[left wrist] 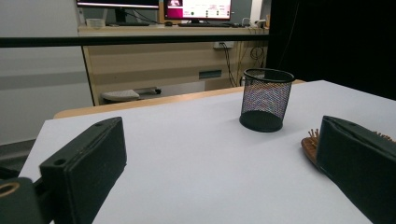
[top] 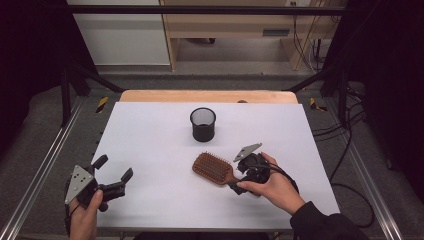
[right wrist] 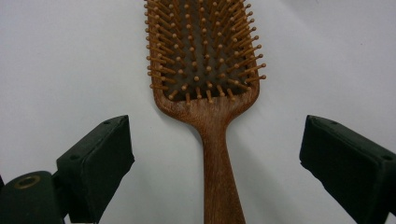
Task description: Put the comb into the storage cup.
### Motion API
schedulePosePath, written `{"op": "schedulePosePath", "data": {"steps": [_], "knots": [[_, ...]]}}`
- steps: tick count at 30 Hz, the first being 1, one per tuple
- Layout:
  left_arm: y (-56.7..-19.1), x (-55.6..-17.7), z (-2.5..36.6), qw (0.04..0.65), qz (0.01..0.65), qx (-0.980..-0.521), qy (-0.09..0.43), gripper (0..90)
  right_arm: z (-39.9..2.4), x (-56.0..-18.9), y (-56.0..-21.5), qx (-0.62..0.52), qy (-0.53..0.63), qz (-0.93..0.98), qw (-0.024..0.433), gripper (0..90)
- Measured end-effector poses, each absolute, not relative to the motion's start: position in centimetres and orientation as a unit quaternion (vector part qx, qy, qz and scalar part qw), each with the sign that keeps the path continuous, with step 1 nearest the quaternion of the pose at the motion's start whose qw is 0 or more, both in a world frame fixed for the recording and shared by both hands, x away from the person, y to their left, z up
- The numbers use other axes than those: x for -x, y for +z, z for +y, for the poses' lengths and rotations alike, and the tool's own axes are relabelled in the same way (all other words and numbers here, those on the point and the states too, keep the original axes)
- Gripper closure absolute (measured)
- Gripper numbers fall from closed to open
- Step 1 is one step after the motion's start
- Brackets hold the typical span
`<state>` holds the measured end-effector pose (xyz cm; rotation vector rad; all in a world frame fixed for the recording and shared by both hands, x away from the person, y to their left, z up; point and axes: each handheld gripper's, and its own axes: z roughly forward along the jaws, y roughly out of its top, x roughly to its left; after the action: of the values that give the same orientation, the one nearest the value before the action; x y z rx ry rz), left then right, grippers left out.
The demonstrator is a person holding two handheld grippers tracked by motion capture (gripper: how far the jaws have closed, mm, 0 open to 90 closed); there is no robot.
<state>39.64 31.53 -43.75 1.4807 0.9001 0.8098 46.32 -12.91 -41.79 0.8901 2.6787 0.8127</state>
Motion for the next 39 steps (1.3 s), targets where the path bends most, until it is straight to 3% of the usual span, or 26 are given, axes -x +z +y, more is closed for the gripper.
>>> {"op": "schedulePosePath", "data": {"steps": [19, 39], "knots": [[-43.6, -39.4, 31.4, 0.570, 0.375, -0.641, 0.352, 2.2, -12.3, -46.1, -43.3, -0.300, 0.257, 0.916, 0.068, 7.9], [-43.7, -39.5, 31.3, 0.570, 0.377, -0.641, 0.348, 2.2, -11.9, -46.4, -44.8, -0.291, 0.249, 0.921, 0.071, 8.8]]}}
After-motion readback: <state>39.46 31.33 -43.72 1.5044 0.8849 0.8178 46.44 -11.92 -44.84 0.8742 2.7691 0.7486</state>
